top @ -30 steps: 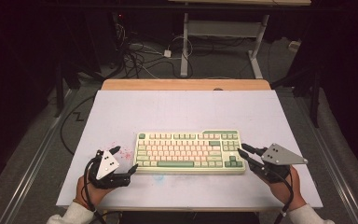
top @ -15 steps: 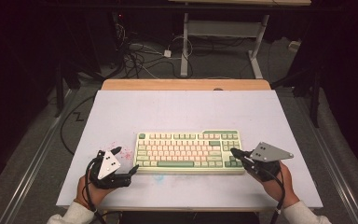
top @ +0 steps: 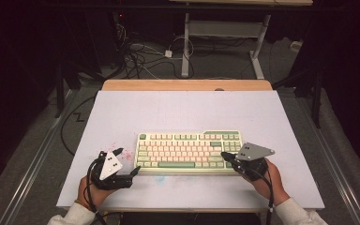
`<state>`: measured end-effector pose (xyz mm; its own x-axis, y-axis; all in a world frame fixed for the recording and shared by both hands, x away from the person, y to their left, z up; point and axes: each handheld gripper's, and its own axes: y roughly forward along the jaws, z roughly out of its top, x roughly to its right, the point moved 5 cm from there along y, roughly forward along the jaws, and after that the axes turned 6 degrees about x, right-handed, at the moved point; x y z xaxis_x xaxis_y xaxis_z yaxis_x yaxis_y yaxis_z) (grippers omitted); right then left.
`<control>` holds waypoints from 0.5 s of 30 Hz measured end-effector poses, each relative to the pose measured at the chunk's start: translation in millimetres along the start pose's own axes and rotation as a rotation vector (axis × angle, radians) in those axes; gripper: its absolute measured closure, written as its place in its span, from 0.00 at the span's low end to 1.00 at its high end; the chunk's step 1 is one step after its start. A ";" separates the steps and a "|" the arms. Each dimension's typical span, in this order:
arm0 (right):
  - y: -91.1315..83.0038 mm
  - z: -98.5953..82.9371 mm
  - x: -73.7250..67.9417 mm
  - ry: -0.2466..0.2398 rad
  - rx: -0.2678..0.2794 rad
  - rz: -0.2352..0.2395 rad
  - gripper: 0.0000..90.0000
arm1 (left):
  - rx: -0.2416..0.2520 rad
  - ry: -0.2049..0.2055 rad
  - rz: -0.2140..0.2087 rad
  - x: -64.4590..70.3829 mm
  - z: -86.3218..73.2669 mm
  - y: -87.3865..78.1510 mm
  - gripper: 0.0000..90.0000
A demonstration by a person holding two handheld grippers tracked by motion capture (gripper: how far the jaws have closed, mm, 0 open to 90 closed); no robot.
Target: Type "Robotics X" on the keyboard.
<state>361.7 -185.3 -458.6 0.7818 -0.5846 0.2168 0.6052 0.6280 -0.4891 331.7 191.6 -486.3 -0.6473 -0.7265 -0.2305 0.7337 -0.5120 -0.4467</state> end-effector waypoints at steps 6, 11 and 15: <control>10.1 -1.2 -3.2 -0.007 -0.026 0.014 1.00 | -0.003 0.000 -0.004 1.2 -0.1 0.9 0.16; 18.2 -3.8 -4.7 -0.007 -0.052 0.020 1.00 | -0.003 0.000 -0.006 1.2 -0.3 1.0 0.16; 20.7 -5.0 -4.0 -0.006 -0.059 0.020 1.00 | -0.004 0.000 -0.007 1.1 -0.6 0.9 0.16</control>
<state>370.3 -172.6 -473.8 0.7944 -0.5695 0.2113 0.5800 0.6077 -0.5426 331.5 190.6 -487.6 -0.6528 -0.7227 -0.2273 0.7280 -0.5154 -0.4520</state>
